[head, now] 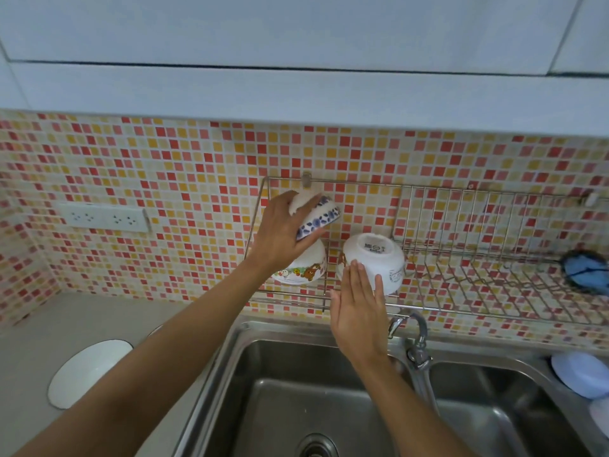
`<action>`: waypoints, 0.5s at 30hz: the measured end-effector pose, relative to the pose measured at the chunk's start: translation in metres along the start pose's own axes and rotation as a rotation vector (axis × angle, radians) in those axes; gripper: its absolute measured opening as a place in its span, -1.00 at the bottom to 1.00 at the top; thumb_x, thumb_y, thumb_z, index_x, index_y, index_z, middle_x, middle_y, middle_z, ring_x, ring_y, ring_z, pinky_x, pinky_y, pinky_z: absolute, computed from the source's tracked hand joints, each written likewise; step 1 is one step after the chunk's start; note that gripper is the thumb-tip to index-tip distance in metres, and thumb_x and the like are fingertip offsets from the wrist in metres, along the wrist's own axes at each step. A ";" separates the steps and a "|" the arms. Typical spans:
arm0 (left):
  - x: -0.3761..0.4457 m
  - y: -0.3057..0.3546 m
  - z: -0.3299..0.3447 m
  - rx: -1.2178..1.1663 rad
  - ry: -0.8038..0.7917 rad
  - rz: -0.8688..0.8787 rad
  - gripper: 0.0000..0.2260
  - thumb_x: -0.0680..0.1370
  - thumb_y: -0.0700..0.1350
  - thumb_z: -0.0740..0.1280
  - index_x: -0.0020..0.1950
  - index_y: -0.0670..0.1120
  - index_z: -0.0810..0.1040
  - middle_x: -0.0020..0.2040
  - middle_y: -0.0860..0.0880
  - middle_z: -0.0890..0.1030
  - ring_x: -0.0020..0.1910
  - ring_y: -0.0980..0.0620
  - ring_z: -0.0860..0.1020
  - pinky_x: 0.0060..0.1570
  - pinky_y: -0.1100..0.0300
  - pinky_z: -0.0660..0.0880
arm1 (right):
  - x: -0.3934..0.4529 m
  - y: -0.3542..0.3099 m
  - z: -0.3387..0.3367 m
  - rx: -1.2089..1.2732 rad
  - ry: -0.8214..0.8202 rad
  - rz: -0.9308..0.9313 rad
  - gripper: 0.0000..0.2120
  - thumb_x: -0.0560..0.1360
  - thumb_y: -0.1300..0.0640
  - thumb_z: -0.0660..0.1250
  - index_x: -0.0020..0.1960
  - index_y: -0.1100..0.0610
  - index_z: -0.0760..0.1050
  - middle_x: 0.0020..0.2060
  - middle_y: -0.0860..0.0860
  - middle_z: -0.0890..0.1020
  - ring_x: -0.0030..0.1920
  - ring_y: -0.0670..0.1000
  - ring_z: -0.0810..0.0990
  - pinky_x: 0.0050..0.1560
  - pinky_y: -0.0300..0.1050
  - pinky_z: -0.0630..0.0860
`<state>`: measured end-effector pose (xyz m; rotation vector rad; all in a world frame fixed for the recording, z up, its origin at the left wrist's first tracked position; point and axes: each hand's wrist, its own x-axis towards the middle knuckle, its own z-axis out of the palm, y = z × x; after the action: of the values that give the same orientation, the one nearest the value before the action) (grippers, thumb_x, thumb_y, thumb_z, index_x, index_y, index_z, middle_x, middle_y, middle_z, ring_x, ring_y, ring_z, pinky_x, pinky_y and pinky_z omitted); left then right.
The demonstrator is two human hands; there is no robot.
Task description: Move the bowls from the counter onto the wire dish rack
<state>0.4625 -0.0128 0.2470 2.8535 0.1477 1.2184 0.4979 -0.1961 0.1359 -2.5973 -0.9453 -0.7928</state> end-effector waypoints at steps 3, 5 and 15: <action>-0.003 -0.004 0.011 0.141 -0.027 0.120 -0.47 0.55 0.26 0.15 0.44 0.02 0.35 0.26 -0.30 0.46 0.24 -0.27 0.43 0.20 -0.10 0.40 | 0.000 0.000 0.000 0.020 0.002 0.004 -0.41 0.64 -0.06 -0.18 0.43 0.26 0.33 0.42 0.17 0.39 0.48 0.10 0.28 0.52 0.11 -0.04; -0.007 -0.005 0.018 0.195 -0.028 0.193 -0.49 0.55 0.25 0.18 0.42 0.03 0.40 0.25 -0.30 0.49 0.22 -0.27 0.45 0.20 -0.13 0.42 | 0.000 0.000 0.000 0.016 -0.002 0.007 -0.42 0.64 -0.06 -0.17 0.43 0.26 0.33 0.43 0.16 0.38 0.49 0.10 0.27 0.53 0.11 -0.07; -0.022 -0.015 0.036 0.274 -0.225 0.253 -0.50 0.48 0.19 0.33 0.37 0.04 0.45 0.29 -0.26 0.48 0.25 -0.26 0.45 0.24 -0.18 0.42 | 0.000 -0.001 -0.002 -0.002 -0.010 0.008 -0.41 0.64 -0.06 -0.20 0.43 0.24 0.34 0.42 0.15 0.40 0.48 0.10 0.28 0.53 0.07 -0.14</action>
<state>0.4721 0.0003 0.2058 3.3077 -0.0610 0.9619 0.4966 -0.1960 0.1372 -2.6075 -0.9363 -0.7793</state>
